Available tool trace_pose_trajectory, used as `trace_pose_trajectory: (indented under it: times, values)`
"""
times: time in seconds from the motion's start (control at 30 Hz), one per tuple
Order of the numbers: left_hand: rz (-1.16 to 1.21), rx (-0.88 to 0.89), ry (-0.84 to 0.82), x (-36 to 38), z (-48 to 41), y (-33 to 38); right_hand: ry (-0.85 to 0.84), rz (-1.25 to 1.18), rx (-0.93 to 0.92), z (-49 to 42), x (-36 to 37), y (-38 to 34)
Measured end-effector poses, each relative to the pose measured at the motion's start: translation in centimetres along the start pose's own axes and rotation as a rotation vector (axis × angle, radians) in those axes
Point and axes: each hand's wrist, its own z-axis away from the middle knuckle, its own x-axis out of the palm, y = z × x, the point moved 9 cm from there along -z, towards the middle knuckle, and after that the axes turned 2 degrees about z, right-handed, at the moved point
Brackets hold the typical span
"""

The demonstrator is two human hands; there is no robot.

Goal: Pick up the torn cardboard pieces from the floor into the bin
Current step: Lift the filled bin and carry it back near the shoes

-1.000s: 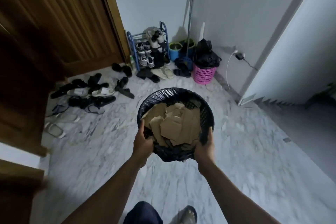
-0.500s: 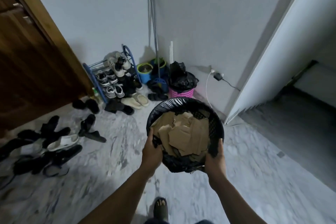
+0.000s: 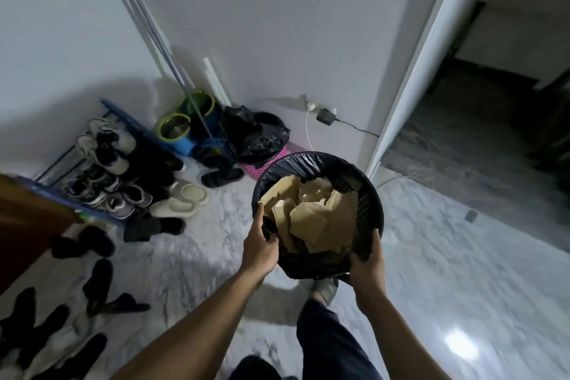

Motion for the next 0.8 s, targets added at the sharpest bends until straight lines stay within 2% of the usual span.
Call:
trace_pose_trajectory:
  times: [0.17, 0.4, 0.5, 0.57, 0.63, 0.67, 0.8]
  values:
    - [-0.181, -0.048, -0.104, 4.7, -10.9, 0.3, 0.061, 0.007, 0.204, -9.2, 1.5, 6.2]
    - [-0.3, -0.204, -0.225, 13.6, -24.7, -8.6, 0.102, 0.03, 0.407, -19.6, 2.9, 14.9]
    - [-0.273, -0.215, -0.312, 16.5, -29.7, -11.2, 0.122, -0.008, 0.469, -22.7, 3.7, 16.1]
    - [-0.276, -0.174, -0.343, 17.9, -32.7, -11.0, 0.134, -0.017, 0.449, -25.1, 4.0, 15.2]
    - [-0.283, -0.158, -0.334, 21.4, -38.1, -13.5, 0.203, -0.003, 0.449, -29.8, 4.3, 18.2]
    - [-0.297, -0.105, -0.334, 21.7, -39.0, -12.6, 0.201, -0.006, 0.406, -30.8, 4.5, 16.7]
    - [-0.339, -0.068, -0.307, 25.6, -44.6, -17.6, 0.183, 0.102, 0.435, -35.8, 6.7, 22.4]
